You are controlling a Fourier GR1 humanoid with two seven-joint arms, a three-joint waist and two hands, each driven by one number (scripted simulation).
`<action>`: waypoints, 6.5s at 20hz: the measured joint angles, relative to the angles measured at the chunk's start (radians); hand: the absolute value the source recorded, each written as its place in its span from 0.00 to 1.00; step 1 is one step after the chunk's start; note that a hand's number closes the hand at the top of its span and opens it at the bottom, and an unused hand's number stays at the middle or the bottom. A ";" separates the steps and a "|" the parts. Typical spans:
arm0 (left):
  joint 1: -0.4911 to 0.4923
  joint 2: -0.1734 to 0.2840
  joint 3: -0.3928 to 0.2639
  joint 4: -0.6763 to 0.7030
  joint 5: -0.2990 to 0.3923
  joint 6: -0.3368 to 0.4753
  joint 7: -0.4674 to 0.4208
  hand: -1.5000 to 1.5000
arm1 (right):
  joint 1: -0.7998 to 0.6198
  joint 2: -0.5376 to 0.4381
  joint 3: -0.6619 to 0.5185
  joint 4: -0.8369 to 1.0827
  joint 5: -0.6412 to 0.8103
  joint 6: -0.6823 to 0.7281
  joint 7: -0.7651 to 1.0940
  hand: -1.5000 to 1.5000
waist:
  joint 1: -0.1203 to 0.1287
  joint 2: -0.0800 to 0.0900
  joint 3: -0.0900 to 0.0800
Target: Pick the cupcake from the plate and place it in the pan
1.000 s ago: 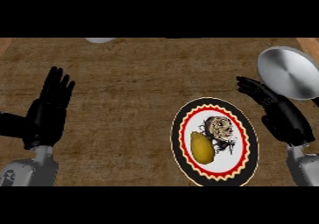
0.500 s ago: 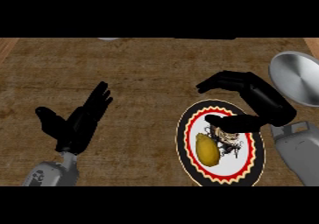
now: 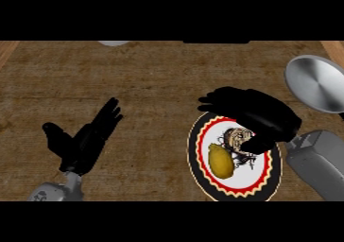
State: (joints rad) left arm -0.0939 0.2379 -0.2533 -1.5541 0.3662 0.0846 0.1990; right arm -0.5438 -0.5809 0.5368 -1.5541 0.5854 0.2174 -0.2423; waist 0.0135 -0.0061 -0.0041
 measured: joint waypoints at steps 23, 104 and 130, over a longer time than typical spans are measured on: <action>0.033 -0.024 0.020 -0.006 -0.028 -0.027 -0.014 0.50 | 0.043 0.248 0.431 -0.138 0.523 0.725 0.794 0.00 | -0.014 0.003 0.003; -0.001 -0.125 0.127 0.017 -0.130 -0.142 0.030 0.50 | -0.213 0.235 -0.875 0.844 0.567 -0.957 0.745 1.00 | 0.014 0.018 0.006; -0.019 -0.153 0.101 -0.004 -0.147 -0.145 0.041 0.50 | -0.246 -0.041 -1.191 1.326 0.239 -0.960 0.304 0.00 | 0.059 0.042 0.015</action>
State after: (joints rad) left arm -0.1131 0.0846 -0.1522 -1.5581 0.2191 -0.0600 0.2402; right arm -0.7899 -0.6224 -0.6539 -0.2283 0.8246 -0.7425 0.0621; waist 0.0724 0.0363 0.0112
